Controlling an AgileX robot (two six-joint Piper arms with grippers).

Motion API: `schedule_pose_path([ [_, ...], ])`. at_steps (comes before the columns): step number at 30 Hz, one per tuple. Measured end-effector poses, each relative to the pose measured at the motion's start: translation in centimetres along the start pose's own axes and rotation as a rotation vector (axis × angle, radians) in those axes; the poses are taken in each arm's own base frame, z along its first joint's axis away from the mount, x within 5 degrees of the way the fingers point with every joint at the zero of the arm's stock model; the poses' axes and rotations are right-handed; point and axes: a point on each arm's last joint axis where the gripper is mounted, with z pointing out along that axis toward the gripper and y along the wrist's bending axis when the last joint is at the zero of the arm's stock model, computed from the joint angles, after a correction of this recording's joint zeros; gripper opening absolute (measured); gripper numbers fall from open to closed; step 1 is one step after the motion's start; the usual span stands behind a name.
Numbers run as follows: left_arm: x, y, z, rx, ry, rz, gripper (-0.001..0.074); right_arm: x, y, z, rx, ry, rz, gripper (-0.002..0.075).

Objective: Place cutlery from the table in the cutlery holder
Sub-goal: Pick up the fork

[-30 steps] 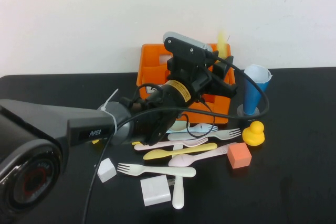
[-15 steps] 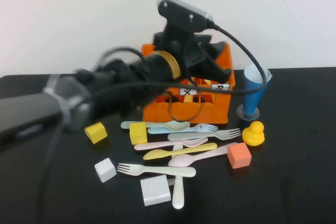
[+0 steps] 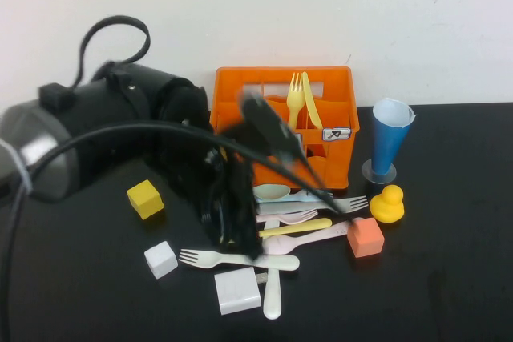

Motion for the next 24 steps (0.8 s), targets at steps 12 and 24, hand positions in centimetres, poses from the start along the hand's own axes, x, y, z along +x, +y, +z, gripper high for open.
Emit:
schedule_pose_path([
  [12, 0.4, -0.9, 4.0, 0.161, 0.072, 0.309, 0.0222, 0.0, 0.0, 0.0, 0.000, 0.000, 0.000, -0.0003],
  [24, 1.0, 2.2, 6.9, 0.021, 0.106, 0.332, 0.0304, 0.0, 0.0, 0.0, 0.000, 0.000, 0.000, -0.0003],
])
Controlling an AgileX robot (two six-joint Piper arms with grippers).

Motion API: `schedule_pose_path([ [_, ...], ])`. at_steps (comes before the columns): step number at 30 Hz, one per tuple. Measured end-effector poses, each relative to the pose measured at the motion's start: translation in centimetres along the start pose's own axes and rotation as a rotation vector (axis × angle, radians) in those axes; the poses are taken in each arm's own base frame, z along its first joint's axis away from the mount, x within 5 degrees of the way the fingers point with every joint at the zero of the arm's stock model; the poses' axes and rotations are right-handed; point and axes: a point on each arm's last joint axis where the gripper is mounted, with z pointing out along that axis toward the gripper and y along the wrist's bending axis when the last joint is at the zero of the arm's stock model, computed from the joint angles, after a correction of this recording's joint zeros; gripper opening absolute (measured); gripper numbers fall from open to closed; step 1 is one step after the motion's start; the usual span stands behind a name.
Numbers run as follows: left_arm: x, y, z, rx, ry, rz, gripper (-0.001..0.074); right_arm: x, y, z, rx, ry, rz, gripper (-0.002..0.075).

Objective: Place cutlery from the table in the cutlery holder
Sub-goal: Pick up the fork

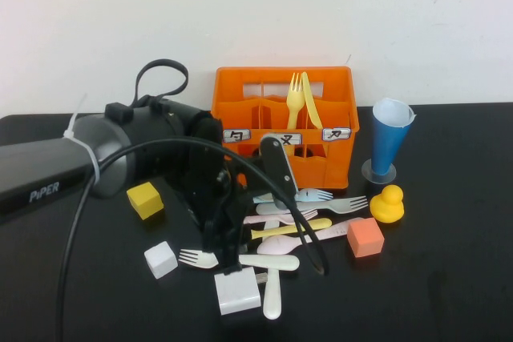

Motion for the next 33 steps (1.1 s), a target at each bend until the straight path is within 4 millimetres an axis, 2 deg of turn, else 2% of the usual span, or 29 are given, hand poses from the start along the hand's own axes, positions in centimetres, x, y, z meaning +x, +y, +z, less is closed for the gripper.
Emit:
schedule_pose_path([
  [8, 0.6, 1.2, 2.0, -0.025, -0.003, 0.001, 0.0302, 0.0, 0.0, 0.0, 0.000, 0.000, 0.000, -0.0003],
  [14, 0.8, 0.8, 3.7, 0.031, 0.012, 0.029, 0.0302, 0.0, 0.0, 0.0, 0.000, 0.000, 0.000, -0.0003],
  [19, 1.7, 0.0, 4.8, 0.074, 0.039, 0.129, 0.0302, 0.0, 0.0, 0.0, 0.000, 0.000, 0.000, -0.0003],
  [26, 1.9, -0.3, 5.6, 0.099, 0.042, 0.231, 0.0300, 0.0, 0.0, 0.0, 0.000, 0.000, 0.000, -0.0003],
  [29, 1.9, -0.3, 5.6, 0.103, 0.036, 0.246, 0.0249, 0.0, 0.0, 0.0, 0.000, 0.000, 0.000, -0.0003],
  [32, 1.9, -0.4, 5.6, 0.106, 0.032, 0.248, 0.0112, 0.0, 0.0, 0.0, 0.000, 0.000, 0.000, -0.0003],
  [33, 1.8, -0.4, 5.6, 0.107, 0.030, 0.252, 0.0097, 0.0, 0.0, 0.0, 0.000, 0.000, 0.000, -0.0003],
])
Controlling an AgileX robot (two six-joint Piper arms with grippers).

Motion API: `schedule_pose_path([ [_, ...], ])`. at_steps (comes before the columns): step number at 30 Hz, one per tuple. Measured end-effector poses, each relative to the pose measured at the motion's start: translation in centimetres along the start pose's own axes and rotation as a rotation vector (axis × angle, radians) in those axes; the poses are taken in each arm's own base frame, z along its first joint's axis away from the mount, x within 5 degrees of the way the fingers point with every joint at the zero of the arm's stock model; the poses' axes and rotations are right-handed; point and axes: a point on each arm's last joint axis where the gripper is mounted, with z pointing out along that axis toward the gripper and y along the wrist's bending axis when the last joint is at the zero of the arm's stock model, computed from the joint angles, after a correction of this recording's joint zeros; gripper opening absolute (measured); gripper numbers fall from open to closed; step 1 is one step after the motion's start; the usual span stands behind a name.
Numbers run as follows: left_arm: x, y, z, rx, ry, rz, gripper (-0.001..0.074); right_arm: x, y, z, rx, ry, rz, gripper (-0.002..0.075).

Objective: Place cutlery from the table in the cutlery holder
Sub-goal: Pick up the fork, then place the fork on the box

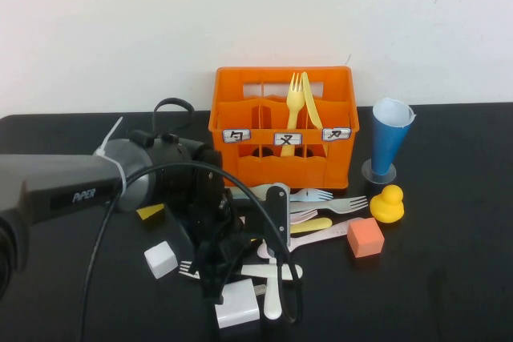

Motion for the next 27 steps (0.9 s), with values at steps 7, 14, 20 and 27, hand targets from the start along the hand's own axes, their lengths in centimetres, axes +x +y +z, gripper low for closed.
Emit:
schedule_pose_path([
  [7, -0.5, -0.2, -3.4, -0.078, -0.062, -0.011, 0.0098, 0.0, 0.0, 0.0, 0.000, 0.000, 0.000, -0.0003],
  [14, 0.9, -2.3, -8.7, -0.502, -0.300, -0.129, 0.0098, 0.0, 0.0, 0.0, 0.000, 0.000, 0.000, -0.0003],
  [20, 3.1, -3.4, -11.0, -0.892, -0.723, -0.579, 0.0098, 0.0, 0.0, 0.0, 0.000, 0.000, 0.000, -0.0003],
  [27, 2.5, -2.6, -12.5, -0.831, -1.229, -0.929, 0.0098, 0.0, 0.0, 0.0, 0.000, 0.000, 0.000, -0.0003],
])
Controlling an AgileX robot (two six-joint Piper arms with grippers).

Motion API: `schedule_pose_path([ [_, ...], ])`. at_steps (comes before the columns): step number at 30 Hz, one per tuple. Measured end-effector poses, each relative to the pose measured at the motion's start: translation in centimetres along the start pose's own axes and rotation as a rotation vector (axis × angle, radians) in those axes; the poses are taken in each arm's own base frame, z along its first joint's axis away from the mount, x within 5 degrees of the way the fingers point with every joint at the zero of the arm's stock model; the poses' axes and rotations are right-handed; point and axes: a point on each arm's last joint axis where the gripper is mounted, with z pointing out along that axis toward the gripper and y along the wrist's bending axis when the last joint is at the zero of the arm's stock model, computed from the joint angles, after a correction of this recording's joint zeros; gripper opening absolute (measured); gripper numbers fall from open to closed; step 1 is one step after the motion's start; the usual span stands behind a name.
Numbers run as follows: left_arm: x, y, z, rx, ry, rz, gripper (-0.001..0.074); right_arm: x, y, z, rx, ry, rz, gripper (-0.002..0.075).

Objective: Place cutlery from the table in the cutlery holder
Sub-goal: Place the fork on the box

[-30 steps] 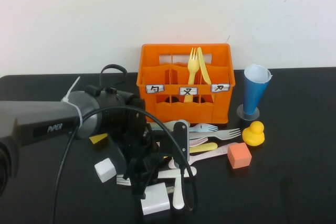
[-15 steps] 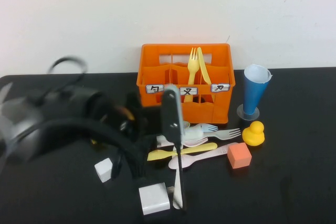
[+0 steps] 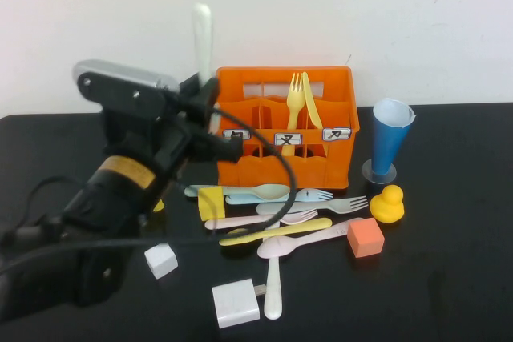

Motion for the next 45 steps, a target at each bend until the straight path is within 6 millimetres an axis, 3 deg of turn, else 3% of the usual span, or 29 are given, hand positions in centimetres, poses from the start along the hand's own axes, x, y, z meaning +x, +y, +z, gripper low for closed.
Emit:
schedule_pose_path([
  [11, 0.8, -1.8, 8.0, 0.117, -0.099, -0.117, 0.0098, 0.0, 0.0, 0.0, 0.000, 0.000, 0.000, -0.0003],
  [16, 3.3, -1.9, 11.2, 0.117, -0.057, -0.123, 0.0098, 0.0, 0.0, 0.0, 0.000, 0.000, 0.000, -0.0003],
  [21, 6.1, -1.9, 12.7, 0.106, 0.027, -0.117, 0.0114, 0.0, 0.0, 0.0, 0.000, 0.000, 0.000, -0.0003],
  [25, 7.2, -1.8, 12.9, 0.100, 0.064, -0.117, 0.0201, 0.0, 0.0, 0.0, 0.000, 0.000, 0.000, -0.0003],
  [29, 7.2, -1.7, 12.9, 0.099, 0.063, -0.117, 0.0289, 0.0, 0.0, 0.0, 0.000, 0.000, 0.000, -0.0003],
  [34, 6.4, -1.4, 12.9, 0.091, 0.064, -0.115, 0.0312, 0.0, 0.0, 0.0, 0.000, 0.000, 0.000, -0.0003],
  [36, 5.0, -1.4, 12.5, 0.089, 0.068, -0.107, 0.0288, 0.0, 0.0, 0.0, 0.000, 0.000, 0.000, -0.0003],
  [39, 2.1, -1.5, 10.9, 0.091, 0.054, -0.058, 0.0172, 0.0, 0.0, 0.0, 0.000, 0.000, 0.000, -0.0003],
  [42, -1.6, -1.6, 8.0, 0.099, 0.016, -0.001, 0.0054, 0.0, 0.0, 0.0, 0.000, 0.000, 0.000, -0.0003],
  [45, -3.8, -1.6, 4.7, 0.113, 0.024, 0.043, 0.0015, 0.0, 0.0, 0.0, 0.000, 0.000, 0.000, -0.0003],
])
